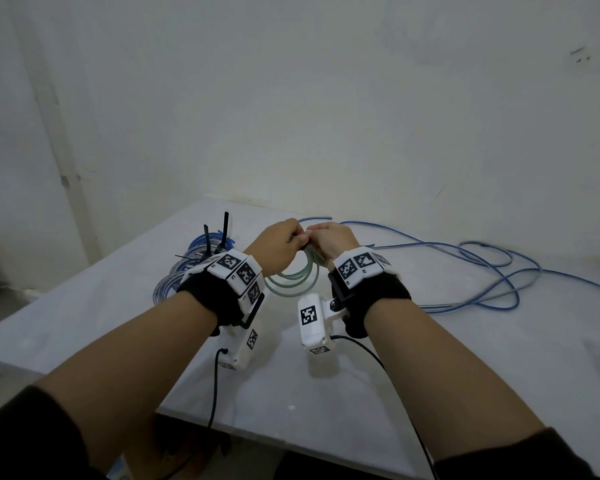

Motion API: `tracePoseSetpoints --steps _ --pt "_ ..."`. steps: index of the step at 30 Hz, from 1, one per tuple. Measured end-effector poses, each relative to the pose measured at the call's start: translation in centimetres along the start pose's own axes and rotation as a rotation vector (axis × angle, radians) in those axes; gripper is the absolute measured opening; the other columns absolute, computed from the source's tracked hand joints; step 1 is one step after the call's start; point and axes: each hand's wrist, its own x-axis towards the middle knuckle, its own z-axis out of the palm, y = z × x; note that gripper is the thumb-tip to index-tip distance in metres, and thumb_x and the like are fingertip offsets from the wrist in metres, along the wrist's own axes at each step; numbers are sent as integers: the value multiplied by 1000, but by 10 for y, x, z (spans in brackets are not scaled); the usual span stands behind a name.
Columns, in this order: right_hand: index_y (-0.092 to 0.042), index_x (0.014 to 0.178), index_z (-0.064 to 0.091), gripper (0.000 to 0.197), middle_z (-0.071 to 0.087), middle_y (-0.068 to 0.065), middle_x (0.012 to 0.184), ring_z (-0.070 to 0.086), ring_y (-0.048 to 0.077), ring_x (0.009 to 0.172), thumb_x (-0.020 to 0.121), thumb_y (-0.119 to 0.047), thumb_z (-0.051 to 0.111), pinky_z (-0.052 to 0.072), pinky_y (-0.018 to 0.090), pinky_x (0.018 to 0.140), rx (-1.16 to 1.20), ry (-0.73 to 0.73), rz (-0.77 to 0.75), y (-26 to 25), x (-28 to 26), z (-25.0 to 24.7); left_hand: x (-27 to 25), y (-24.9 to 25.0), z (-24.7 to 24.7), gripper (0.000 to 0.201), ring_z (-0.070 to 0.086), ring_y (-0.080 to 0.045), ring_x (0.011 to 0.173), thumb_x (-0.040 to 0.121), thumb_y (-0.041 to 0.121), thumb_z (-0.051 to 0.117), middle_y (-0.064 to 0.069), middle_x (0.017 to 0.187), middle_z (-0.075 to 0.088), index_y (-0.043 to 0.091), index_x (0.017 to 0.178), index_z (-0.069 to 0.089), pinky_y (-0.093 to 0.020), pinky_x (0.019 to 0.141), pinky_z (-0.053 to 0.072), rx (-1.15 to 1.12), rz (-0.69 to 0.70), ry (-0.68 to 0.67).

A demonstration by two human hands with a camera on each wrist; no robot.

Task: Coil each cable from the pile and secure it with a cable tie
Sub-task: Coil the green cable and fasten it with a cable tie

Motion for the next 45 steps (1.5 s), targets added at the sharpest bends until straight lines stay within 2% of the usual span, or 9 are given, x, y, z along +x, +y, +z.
tracePoseSetpoints --steps 2,5,9,15,22,28,34,41,45 --pt "-11 67 63 15 65 16 78 62 30 75 81 -6 62 53 43 82 -12 -33 -9 0 -2 2 2 0 0 17 48 -19 85 98 25 42 -5 93 56 10 91 48 -27 72 33 -2 -56 8" --pt "-9 87 57 5 56 5 70 56 17 61 89 -5 54 53 29 64 31 -73 15 1 -2 -1 4 1 -4 23 51 -19 87 98 31 43 -6 96 59 10 94 51 -26 73 35 -8 -95 -11" --pt "5 69 60 21 59 16 58 56 24 50 87 -1 51 51 30 51 102 -57 82 5 -6 2 4 1 -11 21 51 -20 90 97 28 44 -8 98 57 9 93 51 -27 75 35 -8 -137 -19" --pt "-4 90 52 14 61 15 75 61 26 56 93 -16 47 49 33 56 113 -89 -38 2 -12 16 2 -5 -14 20 50 -18 82 94 29 50 0 81 55 10 89 51 -25 62 34 -18 -213 75" --pt "-5 85 48 12 59 15 73 60 24 52 93 -13 45 45 32 55 108 -25 -115 -2 -14 17 1 8 -23 14 49 -21 86 93 17 45 -8 92 56 6 92 53 -28 72 36 -126 -227 31" --pt "4 100 57 24 59 8 67 56 19 54 92 -15 43 45 31 55 79 43 -181 -1 -13 14 0 16 -24 18 50 -15 65 91 18 51 1 67 55 9 76 57 -27 67 41 -165 -169 69" --pt "-12 74 48 18 58 8 73 60 30 75 91 -19 47 52 45 76 39 174 -204 -4 -9 5 -3 31 -25 34 55 -18 62 97 23 42 -8 70 61 7 71 59 -28 67 46 -330 -199 -36" --pt "-7 82 48 13 55 4 64 55 20 56 90 -17 47 44 33 63 66 154 -227 -8 -13 -8 -5 48 -27 30 54 -23 70 96 23 48 -9 73 60 10 70 57 -34 72 46 -360 -220 -40" --pt "-6 81 51 17 57 7 65 56 26 66 89 -19 46 42 34 66 11 148 -238 -7 -13 -9 -7 51 -24 31 51 -24 67 94 23 51 -14 75 61 9 67 59 -31 66 44 -413 -212 -24"
